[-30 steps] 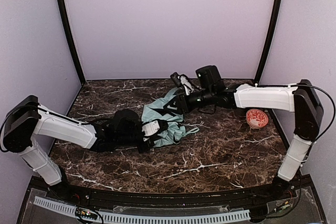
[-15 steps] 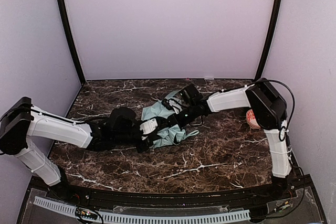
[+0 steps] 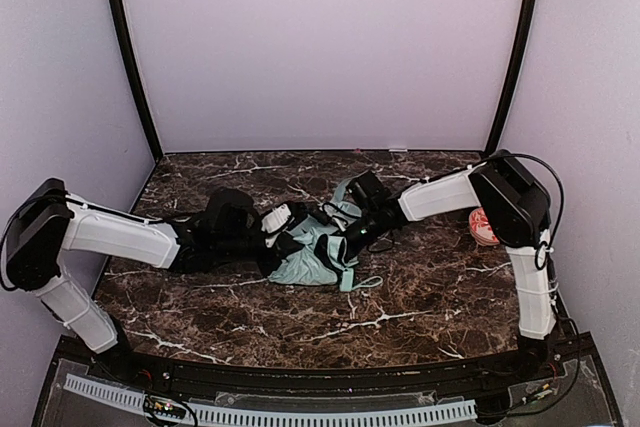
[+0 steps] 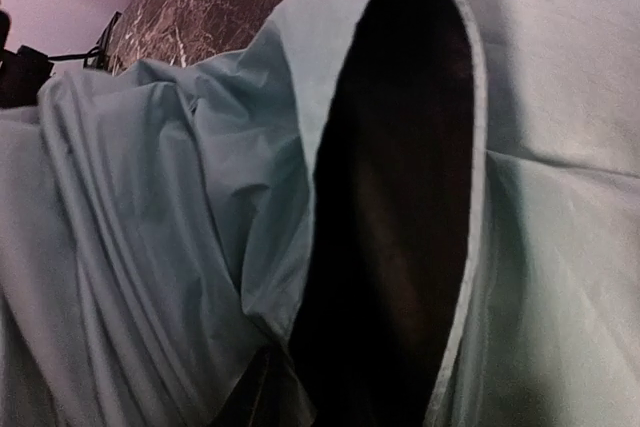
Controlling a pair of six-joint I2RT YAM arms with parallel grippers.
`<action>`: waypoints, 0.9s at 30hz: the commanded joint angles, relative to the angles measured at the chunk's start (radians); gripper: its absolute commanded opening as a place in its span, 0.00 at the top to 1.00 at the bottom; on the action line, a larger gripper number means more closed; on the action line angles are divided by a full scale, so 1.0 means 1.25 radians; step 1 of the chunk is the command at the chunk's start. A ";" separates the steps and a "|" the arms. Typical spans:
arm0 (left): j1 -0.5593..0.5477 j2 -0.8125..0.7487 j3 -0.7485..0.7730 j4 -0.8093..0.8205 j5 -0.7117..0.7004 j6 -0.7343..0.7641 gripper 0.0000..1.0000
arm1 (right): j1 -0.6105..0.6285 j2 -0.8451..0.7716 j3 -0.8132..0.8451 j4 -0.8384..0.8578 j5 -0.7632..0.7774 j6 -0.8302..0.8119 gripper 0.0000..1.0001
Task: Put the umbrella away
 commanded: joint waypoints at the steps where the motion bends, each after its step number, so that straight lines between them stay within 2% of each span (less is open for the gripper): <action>1: 0.038 0.088 0.048 0.023 0.022 -0.032 1.00 | 0.015 0.018 -0.003 -0.085 -0.076 -0.064 0.78; 8: 0.062 0.228 0.107 -0.100 0.031 -0.055 1.00 | -0.008 0.025 0.021 -0.087 -0.087 -0.072 0.78; 13: 0.064 0.266 0.111 -0.179 0.039 -0.047 1.00 | -0.066 -0.043 -0.057 0.052 -0.072 0.049 0.74; 17: 0.064 0.292 0.119 -0.208 0.061 -0.040 1.00 | -0.116 -0.152 -0.140 0.136 0.022 0.135 0.70; 21: 0.064 0.317 0.139 -0.218 0.084 -0.034 1.00 | -0.125 -0.240 -0.197 0.146 0.149 0.144 0.68; 24: 0.064 0.314 0.141 -0.211 0.096 -0.037 1.00 | -0.113 -0.265 -0.241 0.216 0.122 0.190 0.63; 27: 0.063 0.307 0.142 -0.207 0.103 -0.037 1.00 | -0.077 -0.251 -0.241 0.267 0.140 0.238 0.53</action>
